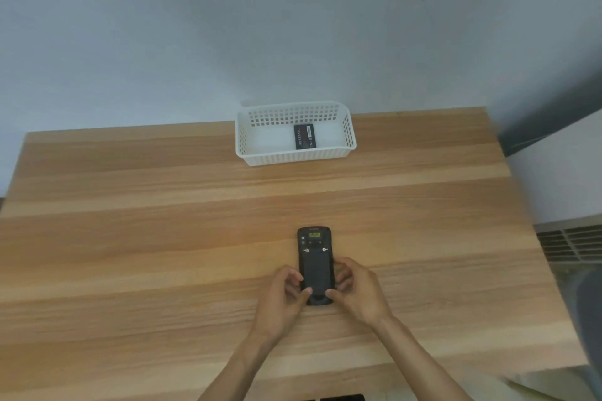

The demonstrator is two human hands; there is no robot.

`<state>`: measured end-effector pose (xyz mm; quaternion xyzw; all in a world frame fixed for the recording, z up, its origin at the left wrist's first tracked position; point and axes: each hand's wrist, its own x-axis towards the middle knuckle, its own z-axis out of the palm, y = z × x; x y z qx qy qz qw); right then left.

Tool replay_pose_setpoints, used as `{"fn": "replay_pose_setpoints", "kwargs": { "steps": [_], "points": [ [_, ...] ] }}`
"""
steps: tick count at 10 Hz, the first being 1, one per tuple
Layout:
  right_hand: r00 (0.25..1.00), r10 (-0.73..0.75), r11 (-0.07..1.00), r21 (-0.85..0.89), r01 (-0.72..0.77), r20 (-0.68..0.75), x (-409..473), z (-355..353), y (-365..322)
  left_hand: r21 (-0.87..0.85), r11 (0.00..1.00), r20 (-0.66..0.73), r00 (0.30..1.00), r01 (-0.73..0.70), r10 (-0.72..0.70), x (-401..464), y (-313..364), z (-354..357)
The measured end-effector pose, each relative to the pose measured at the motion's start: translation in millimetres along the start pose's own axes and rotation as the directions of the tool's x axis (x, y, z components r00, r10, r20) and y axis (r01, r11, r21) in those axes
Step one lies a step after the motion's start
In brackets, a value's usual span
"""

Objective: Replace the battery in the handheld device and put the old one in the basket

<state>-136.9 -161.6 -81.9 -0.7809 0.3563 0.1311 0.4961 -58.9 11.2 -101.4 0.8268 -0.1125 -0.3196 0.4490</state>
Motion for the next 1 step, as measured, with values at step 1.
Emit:
{"fn": "replay_pose_setpoints", "kwargs": {
  "steps": [1],
  "points": [
    [0.997,-0.061,0.998,-0.027,0.060,-0.053,-1.0,-6.1,-16.4,-0.032,0.999,-0.061,0.998,-0.004,0.002,-1.7,14.4,-5.9]
  ]
}}
